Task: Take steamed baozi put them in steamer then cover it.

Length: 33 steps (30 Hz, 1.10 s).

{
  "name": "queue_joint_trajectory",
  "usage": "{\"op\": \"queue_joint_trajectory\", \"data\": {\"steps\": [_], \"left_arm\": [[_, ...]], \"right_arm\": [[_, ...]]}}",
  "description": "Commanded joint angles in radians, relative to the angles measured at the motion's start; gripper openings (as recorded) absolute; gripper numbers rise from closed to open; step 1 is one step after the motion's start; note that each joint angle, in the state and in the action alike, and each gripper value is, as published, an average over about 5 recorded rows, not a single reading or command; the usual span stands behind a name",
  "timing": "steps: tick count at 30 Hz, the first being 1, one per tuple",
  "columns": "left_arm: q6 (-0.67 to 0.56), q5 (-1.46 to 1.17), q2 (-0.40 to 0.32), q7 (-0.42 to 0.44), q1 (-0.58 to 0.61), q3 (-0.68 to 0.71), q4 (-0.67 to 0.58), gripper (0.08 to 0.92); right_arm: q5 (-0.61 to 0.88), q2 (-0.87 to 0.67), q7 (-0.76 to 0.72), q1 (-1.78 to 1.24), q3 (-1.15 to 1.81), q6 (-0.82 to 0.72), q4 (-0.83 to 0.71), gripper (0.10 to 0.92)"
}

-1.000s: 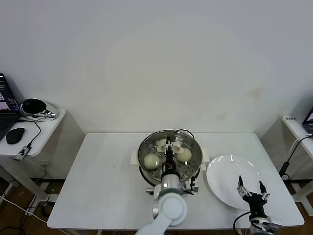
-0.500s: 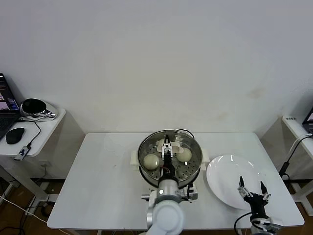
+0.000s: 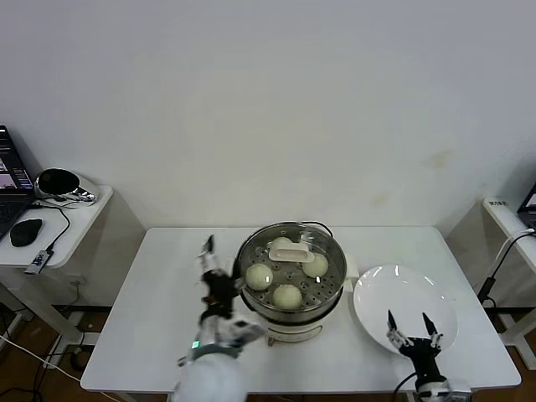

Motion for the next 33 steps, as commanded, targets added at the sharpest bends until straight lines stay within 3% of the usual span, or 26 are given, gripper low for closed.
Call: {"op": "queue_joint_trajectory", "data": {"steps": [1,8,15,21,33], "left_arm": [[-0.767,-0.993,0.021,-0.128,0.392,-0.499,0.004,0.823],[-0.788,-1.055,0.005,-0.098,0.466,-0.533,0.068,0.823],[-0.640,-1.129,0.020,-0.026,0.534,-0.527,0.029,0.823],[-0.573,-1.077,0.013,-0.023,0.554,-0.526,-0.002,0.823],[-0.550,-1.068,0.008,-0.036,0.541,-0.529,-0.005,0.823]], "right_arm": [[-0.057,-0.021,-0.007,-0.103,-0.098,-0.040,0.116,0.823],[-0.059,-0.015,0.016,-0.146,-0.119,-0.065,0.159,0.823],[-0.059,-0.026,0.029,-0.189,-0.102,-0.079,0.204,0.823],[-0.101,-0.056,-0.006,-0.246,-0.054,-0.141,0.269,0.823],[-0.174,-0.080,-0.029,-0.255,-0.017,-0.196,0.295,0.823]]}}
